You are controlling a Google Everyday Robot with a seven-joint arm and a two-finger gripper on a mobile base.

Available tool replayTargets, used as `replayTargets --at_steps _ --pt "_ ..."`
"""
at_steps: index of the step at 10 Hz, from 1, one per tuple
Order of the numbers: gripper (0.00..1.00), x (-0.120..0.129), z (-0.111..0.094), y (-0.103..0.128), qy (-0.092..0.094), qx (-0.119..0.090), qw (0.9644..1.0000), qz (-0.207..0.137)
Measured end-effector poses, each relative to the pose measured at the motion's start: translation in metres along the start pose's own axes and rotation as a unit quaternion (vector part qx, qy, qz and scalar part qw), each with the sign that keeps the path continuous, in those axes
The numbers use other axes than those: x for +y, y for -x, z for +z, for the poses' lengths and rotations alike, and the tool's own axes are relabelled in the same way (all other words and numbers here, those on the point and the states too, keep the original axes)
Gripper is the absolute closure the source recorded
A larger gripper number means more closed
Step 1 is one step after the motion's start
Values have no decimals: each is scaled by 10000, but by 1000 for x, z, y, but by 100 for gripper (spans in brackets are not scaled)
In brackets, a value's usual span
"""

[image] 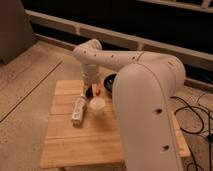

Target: Knock the eraser over

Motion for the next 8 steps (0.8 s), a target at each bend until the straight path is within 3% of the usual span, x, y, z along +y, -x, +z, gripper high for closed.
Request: replayTargets --at_steps 3,5,6,8 --pt "35 -1 39 12 -97 619 9980 -42" --pt "35 -4 65 24 -164 909 9957 -24" --pt "35 -5 70 34 -222 846 9962 -30" --pt "35 -7 73 71 -347 289 9989 -87"
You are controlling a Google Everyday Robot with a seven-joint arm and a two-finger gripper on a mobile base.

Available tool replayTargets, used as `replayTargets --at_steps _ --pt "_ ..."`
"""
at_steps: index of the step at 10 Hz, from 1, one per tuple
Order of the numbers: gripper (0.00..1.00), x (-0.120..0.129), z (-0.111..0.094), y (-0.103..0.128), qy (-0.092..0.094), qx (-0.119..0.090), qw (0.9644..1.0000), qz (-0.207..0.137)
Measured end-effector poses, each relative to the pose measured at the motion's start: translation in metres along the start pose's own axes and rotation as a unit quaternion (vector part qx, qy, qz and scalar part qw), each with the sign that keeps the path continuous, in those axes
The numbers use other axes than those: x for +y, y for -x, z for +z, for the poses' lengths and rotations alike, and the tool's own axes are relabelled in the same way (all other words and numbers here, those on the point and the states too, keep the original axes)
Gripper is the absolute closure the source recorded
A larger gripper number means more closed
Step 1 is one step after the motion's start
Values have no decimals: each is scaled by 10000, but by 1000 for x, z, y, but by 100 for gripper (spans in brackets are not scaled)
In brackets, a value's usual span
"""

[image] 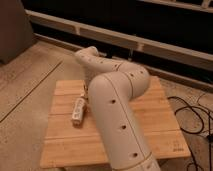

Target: Knock the eraser over

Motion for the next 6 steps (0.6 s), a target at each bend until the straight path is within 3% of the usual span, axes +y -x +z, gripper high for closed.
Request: replayTargets --at_steps 1,3,4,6 --pt "35 4 -11 19 58 -426 9990 -83" --pt "35 17 -28 31 262 -878 9953 -324" --pt "35 23 -33 30 355 -949 9940 -419" --pt "35 23 -33 30 356 -954 9939 -421"
